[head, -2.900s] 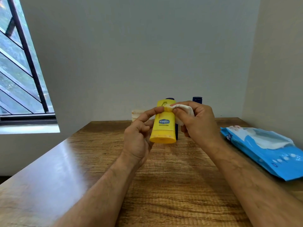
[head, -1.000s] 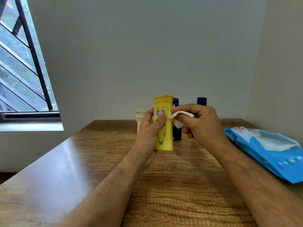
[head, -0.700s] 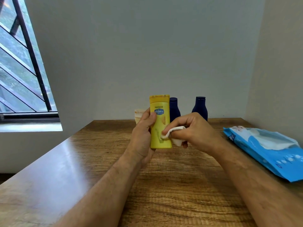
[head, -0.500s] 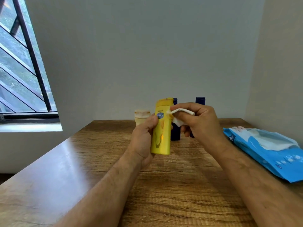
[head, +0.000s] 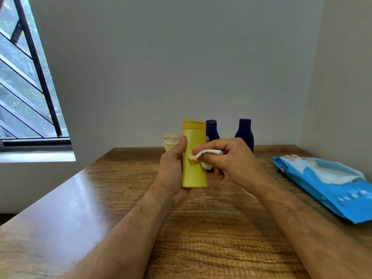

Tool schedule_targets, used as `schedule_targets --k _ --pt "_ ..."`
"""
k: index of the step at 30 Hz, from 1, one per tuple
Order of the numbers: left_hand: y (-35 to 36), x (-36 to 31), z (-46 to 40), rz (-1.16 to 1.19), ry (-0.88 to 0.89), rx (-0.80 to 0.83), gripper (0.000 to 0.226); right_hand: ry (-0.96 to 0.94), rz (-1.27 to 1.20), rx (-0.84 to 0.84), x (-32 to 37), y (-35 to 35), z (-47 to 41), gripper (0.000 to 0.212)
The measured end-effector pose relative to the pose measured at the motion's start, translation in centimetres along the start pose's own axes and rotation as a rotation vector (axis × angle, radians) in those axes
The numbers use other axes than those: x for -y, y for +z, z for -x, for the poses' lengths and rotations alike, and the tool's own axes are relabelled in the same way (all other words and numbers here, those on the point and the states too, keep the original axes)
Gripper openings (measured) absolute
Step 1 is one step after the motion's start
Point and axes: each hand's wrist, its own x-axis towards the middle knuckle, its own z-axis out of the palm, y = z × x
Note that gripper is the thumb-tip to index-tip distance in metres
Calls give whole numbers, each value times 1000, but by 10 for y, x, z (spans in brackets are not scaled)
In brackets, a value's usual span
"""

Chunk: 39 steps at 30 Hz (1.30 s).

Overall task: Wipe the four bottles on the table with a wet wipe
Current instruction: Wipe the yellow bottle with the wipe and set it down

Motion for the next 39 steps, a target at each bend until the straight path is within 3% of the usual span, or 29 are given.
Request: schedule_targets --k 3,9,11,16,18,21,24,27,32,39 --pt "1 3 -2 -29 39 -44 60 -34 -6 -79 1 -2 -2 14" --pt "-4 0 -5 -7 64 -67 62 80 190 252 6 -5 2 14" --pt "-3 2 -5 11 62 -55 62 38 164 169 4 -4 1 14" --pt "-5 -2 -5 84 138 -40 55 -49 6 -220 -2 -11 -4 13" --pt "-6 -5 -5 71 197 -78 52 -42 -4 -289 -5 -16 -7 12" --pt "-11 -8 -9 -145 387 -277 40 -24 91 -267 -10 -15 -8 12" --pt "-19 -13 -13 -684 570 -503 37 -19 192 -155 -15 -7 -6 14" --pt "-31 -12 -17 -1000 611 -616 59 -20 295 -70 -19 -1 -4 18" --pt "-52 -7 -25 -1157 510 -755 64 -2 320 -25 -26 3 -5 17" --pt "-73 -13 -27 -1141 388 -933 66 -9 321 -12 -31 2 -6 17"
